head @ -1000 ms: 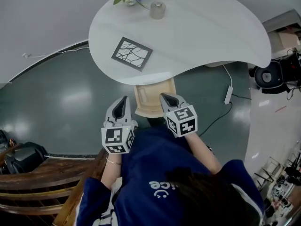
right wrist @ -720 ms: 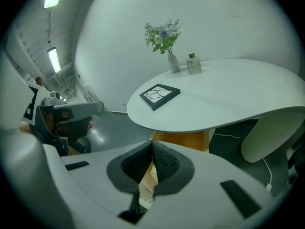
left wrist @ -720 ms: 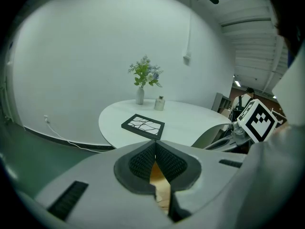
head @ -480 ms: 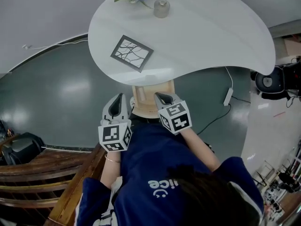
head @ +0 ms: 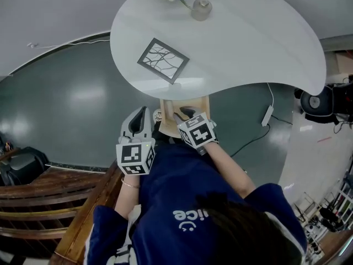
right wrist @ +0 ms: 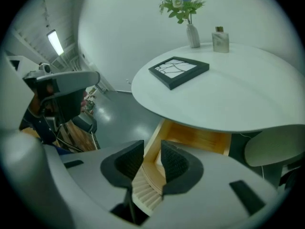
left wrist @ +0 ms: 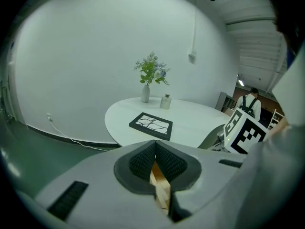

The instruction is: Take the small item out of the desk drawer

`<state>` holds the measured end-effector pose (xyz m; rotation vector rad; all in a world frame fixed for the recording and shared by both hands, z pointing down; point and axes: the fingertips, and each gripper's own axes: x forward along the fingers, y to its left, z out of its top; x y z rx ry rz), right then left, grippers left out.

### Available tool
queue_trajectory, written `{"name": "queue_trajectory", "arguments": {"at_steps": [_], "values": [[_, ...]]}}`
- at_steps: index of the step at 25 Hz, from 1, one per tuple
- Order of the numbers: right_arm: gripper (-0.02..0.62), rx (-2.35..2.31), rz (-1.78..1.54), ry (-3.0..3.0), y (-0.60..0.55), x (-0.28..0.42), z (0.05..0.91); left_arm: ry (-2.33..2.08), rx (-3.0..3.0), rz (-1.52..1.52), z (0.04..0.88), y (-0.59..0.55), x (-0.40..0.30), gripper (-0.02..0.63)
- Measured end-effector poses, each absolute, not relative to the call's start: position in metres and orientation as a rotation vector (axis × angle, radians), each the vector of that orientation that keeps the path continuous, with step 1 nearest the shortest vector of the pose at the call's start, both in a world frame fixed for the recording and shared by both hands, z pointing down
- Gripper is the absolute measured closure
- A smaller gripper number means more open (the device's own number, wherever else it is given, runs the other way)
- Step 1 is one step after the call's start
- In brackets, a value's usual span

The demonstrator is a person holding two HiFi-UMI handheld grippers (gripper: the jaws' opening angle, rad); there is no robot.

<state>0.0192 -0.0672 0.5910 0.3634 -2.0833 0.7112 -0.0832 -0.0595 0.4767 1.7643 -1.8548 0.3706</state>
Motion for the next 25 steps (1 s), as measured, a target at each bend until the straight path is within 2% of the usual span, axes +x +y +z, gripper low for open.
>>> {"name": "queue_trajectory", "arguments": {"at_steps": [3,13,25], "values": [[0.453,0.320,0.704,-2.048,-0.061,0.014,0.605,-1.861,1.743,0.377,0.479,-0.053,-0.090,0.603],[0.417,0.225,0.602,-1.981,-0.055,0.005,0.644,-1.899,1.659,0.395,0.487,-0.030,-0.113,0.603],[0.410,0.153,0.535,-1.933,-0.054,-0.002,0.695,-1.877,1.599,0.467,0.505,-0.003,-0.113,0.603]]}}
